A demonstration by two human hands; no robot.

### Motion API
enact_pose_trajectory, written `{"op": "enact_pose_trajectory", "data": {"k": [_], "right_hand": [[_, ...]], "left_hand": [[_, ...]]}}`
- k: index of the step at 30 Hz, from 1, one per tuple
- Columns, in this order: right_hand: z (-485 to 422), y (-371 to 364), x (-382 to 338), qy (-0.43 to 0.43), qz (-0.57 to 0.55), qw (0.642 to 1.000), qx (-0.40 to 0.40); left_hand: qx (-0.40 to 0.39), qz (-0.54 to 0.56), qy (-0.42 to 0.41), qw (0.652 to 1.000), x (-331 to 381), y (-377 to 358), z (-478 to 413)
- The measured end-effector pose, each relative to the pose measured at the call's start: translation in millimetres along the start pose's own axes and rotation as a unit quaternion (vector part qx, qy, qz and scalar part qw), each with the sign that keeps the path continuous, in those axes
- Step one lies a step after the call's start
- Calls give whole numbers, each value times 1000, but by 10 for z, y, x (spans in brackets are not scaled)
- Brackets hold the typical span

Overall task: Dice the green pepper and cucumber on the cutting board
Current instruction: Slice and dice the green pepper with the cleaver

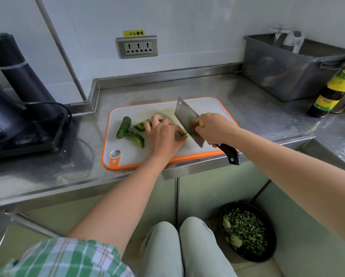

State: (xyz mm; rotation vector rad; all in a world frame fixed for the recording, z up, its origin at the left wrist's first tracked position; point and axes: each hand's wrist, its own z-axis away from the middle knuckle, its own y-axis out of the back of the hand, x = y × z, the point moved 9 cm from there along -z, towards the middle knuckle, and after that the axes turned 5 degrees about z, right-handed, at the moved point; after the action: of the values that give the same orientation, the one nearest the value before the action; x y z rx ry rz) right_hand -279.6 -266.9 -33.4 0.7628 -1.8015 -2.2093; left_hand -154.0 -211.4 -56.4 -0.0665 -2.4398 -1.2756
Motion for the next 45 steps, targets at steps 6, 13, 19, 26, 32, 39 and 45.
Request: {"op": "enact_pose_trajectory", "data": {"k": [6,13,19,26,32,39,45], "right_hand": [[-1,-9,-56,14,22,1000,-2],[-19,-67,-93,25,87,996,3],[-41,-52,-43,13,23,1000,14],[0,102,47,-1,2,999,32],[8,1,82,-8,-24,1000,15],[38,36,53,-10,-31,999,9],[71,-7,-32,2,-19,1000,-6]], "left_hand": [[17,30,13,999,-60,32,-11],[9,20,18,1000,-76,31,1],[2,19,8,1000,-24,29,-14],[10,9,-30,999,53,31,-10],[27,33,-16,999,4,30,-22],[-19,23,6,1000,-67,25,-30],[-19,13,16,1000,-86,30,-14]]}}
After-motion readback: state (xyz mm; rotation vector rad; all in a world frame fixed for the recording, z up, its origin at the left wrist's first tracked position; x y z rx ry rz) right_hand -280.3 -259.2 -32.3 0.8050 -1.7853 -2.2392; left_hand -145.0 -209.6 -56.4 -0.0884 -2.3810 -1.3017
